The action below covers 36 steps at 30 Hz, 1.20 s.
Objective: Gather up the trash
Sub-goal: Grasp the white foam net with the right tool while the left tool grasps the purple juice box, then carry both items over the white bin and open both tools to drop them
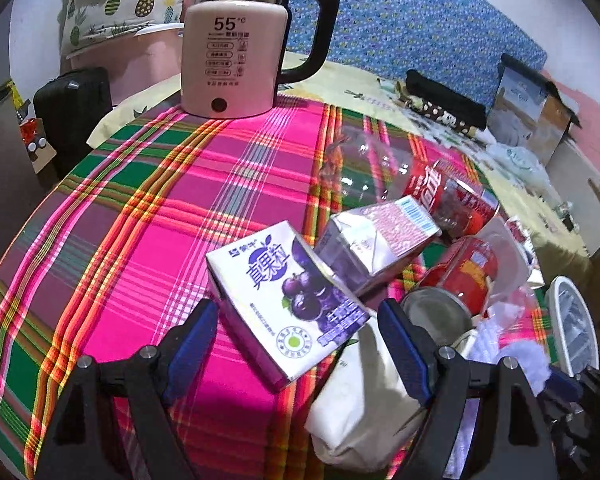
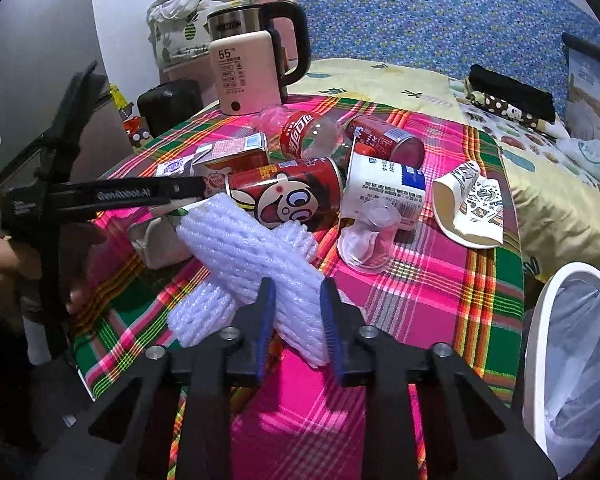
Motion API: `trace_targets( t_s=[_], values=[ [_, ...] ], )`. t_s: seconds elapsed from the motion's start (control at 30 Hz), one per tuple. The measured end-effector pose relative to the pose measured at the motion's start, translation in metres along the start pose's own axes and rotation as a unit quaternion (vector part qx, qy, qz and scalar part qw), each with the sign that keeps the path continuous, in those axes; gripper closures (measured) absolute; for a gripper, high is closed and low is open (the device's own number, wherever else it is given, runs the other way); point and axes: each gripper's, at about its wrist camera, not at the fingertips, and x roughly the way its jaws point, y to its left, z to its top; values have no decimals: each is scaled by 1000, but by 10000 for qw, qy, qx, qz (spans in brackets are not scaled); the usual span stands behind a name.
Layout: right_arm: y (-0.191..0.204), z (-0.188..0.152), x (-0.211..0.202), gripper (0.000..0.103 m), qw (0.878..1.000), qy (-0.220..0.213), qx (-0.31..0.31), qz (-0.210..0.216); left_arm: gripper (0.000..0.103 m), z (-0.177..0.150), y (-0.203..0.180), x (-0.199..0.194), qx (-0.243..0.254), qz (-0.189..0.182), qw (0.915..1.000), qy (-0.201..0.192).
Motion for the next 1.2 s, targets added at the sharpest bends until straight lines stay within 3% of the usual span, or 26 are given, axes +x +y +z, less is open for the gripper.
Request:
trace_targets(
  t_s=[0.07, 0.2, 0.7, 1.0, 1.2],
  values=[
    [-1, 0, -1, 86, 10000, -6, 45, 38, 20, -1, 4, -4, 21, 89, 10000, -39],
    [-2, 1, -1, 89, 9999, -18, 101, 78, 40, -4, 19, -12, -39, 172, 9998, -85],
    [0, -3, -16, 90, 9992, -173, 361, 10, 41, -16, 41, -44, -19, 17, 9991, -425],
    [-9, -5, -27, 90, 9974, -371, 600, -126, 41, -18, 23, -70, 239, -249, 9974, -637],
    [-22, -11, -39, 90, 9949, -501, 816, -304, 41, -16, -11, -82, 628, -597, 9935, -741]
  ],
)
